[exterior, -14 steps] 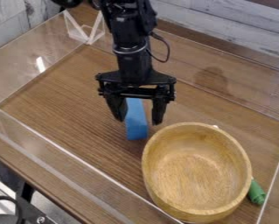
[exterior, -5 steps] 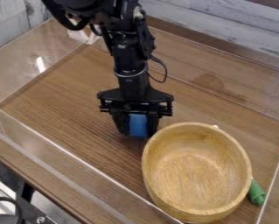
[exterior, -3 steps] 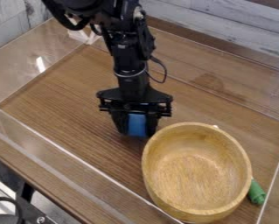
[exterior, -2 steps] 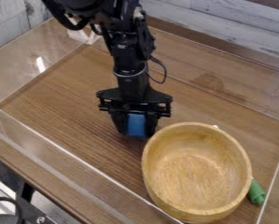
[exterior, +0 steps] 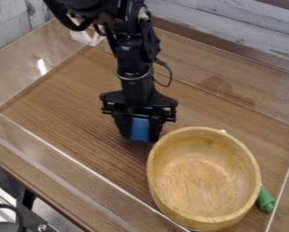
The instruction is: Put the blue block in the brown bowl
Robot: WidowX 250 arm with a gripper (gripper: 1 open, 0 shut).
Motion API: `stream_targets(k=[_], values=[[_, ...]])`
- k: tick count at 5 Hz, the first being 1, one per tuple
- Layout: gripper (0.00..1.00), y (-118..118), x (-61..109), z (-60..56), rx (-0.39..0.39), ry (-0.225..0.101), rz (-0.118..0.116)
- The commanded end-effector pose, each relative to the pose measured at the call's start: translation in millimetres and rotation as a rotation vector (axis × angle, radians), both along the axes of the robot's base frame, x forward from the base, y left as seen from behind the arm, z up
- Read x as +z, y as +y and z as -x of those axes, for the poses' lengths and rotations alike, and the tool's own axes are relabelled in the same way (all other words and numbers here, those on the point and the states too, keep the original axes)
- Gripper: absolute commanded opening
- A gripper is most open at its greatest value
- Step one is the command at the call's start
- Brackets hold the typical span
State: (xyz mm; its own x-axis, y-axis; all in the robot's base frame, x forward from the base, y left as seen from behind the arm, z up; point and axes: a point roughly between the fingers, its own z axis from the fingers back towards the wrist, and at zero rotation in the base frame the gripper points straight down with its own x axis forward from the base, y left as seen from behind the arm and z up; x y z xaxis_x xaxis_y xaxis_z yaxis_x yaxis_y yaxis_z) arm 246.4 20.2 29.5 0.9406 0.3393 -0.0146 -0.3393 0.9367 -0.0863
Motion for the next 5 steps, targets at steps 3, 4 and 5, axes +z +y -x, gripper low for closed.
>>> stream_targets(k=[3, 4, 5], values=[[0.0, 1.9, 19.5, -12.1, -0.046, -0.076, -0.026], [0.0, 1.9, 20.6, -12.3, -0.058, -0.079, -0.03], [0.0, 1.9, 21.7, -12.6, -0.071, -0.082, -0.033]])
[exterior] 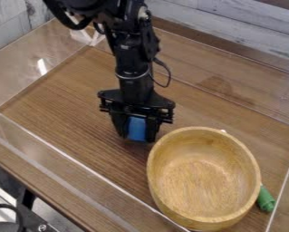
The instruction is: Put the blue block in the brown bowl
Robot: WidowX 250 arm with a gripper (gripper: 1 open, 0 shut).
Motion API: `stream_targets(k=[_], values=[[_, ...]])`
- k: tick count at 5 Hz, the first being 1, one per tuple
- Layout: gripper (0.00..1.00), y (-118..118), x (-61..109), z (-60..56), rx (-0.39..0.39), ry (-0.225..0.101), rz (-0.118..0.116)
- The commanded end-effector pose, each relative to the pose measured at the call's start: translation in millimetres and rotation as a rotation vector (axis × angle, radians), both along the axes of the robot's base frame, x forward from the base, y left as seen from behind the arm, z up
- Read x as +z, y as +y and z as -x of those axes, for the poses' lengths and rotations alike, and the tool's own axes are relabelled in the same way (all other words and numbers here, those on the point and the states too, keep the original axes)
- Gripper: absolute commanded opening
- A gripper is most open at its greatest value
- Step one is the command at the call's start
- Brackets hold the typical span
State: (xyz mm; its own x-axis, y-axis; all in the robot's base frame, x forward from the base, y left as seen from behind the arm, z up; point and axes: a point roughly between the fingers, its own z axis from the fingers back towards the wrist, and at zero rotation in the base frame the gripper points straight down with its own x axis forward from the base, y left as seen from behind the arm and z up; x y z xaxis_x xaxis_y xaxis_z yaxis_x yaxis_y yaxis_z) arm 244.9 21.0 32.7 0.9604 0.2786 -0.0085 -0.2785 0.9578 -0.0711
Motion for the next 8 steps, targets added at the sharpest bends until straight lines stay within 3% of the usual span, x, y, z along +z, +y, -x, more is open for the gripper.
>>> stream_targets(k=[1, 5, 8], values=[[0.0, 1.1, 19.7, -14.2, -0.021, -0.083, -0.018], [0.0, 1.9, 23.0, -15.1, -0.061, -0.096, -0.029], [0.0, 5.4, 30.9, -11.6, -0.098, -0.074, -0.045]])
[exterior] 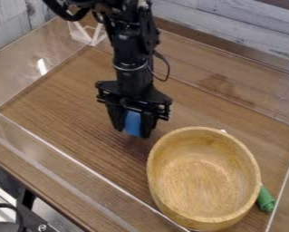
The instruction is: Put the blue block in the brown bowl
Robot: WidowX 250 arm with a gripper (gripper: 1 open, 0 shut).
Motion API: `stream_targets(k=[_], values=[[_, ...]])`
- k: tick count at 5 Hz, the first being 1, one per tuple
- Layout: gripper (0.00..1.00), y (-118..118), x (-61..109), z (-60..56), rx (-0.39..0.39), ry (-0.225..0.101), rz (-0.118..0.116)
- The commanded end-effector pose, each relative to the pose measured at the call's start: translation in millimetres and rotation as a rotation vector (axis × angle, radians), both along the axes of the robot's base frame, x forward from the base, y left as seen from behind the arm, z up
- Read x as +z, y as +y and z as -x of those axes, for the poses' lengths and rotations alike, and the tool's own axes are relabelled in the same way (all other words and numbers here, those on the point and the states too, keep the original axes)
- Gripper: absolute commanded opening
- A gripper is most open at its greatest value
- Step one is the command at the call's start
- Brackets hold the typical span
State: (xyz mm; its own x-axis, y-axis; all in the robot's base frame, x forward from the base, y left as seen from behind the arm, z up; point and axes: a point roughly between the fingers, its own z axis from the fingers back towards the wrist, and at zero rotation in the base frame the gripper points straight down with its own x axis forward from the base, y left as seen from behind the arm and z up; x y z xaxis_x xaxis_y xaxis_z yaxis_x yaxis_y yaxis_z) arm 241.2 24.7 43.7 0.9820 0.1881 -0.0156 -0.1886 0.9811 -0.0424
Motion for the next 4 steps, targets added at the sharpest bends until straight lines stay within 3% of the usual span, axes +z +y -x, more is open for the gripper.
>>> stream_targets(k=[1, 4], values=[[0.0, 3.0, 23.2, -14.2, -0.017, -0.081, -0.019], [0.0, 7.4, 43.9, -11.9, -0.039, -0.062, -0.035]])
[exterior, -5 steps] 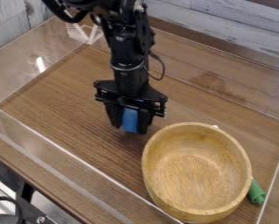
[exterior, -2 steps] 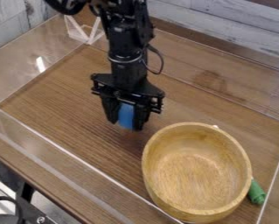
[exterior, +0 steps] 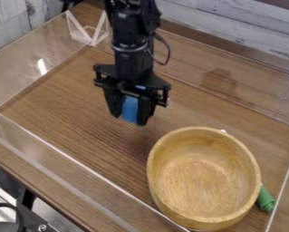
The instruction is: Put the blue block in the brown bowl
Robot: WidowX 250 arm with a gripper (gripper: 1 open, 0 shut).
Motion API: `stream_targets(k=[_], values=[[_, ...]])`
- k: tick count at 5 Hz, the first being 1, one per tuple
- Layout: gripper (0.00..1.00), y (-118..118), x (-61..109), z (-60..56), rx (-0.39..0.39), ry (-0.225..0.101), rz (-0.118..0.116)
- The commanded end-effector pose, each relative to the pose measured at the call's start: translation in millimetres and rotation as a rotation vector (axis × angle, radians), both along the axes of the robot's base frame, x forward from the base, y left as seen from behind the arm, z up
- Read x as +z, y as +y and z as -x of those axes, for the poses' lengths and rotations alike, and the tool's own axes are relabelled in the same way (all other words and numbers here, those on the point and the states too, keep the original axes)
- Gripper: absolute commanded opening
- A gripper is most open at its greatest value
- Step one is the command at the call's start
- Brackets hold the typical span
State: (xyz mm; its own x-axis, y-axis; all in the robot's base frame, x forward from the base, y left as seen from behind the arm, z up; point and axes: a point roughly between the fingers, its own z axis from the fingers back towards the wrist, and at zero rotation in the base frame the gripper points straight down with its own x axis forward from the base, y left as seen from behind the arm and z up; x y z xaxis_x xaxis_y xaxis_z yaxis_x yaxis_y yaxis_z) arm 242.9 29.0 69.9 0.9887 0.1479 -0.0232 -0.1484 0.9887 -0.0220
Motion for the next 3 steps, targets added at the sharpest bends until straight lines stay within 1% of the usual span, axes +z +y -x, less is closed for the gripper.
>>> stream_targets(k=[1, 2, 3], values=[[0.0, 4.0, 27.5, -10.1, 0.001, -0.075, -0.014], [0.0, 6.1, 36.8, -11.4, -0.004, -0.086, -0.013], [0.0, 11.5, 39.4, -13.7, -0.019, -0.098, -0.016]])
